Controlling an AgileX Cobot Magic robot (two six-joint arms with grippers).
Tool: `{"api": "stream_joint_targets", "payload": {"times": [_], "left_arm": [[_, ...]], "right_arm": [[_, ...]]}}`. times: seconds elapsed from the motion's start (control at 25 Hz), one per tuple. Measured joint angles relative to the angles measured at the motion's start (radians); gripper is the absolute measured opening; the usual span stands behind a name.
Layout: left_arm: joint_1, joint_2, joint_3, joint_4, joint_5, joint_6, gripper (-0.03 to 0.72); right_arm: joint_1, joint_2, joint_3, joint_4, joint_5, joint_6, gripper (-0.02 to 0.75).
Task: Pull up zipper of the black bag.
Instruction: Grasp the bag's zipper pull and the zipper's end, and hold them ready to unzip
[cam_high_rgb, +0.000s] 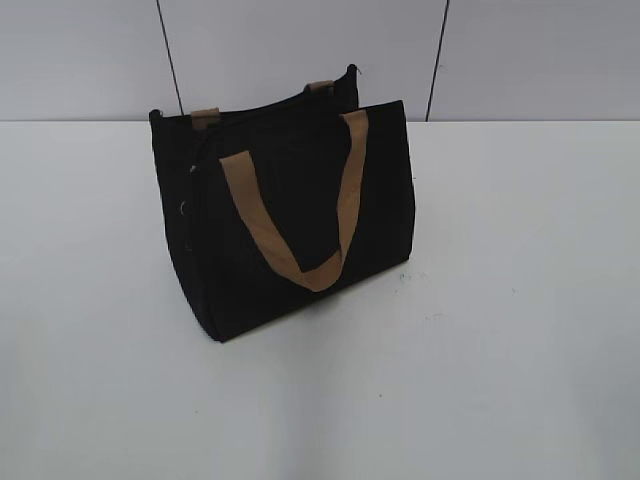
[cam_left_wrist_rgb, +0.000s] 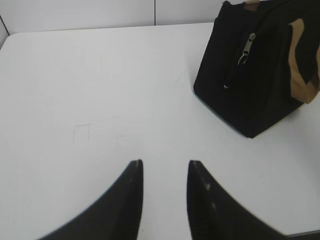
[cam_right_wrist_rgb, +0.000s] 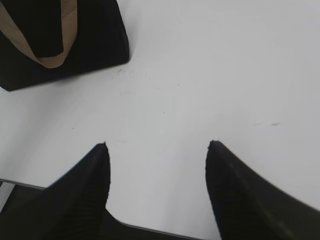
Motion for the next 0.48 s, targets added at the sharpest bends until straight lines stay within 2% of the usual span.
{"api": "stream_joint_targets", "payload": {"times": [0.36, 0.48], "left_arm": [[0.000, 0.000, 0.000, 0.000, 0.000, 0.000, 0.235], [0.000, 0.000, 0.000, 0.000, 0.000, 0.000, 0.298]], "right_arm": [[0.000, 0.000, 0.000, 0.000, 0.000, 0.000, 0.470], [0.000, 0.000, 0.000, 0.000, 0.000, 0.000, 0.470]]}}
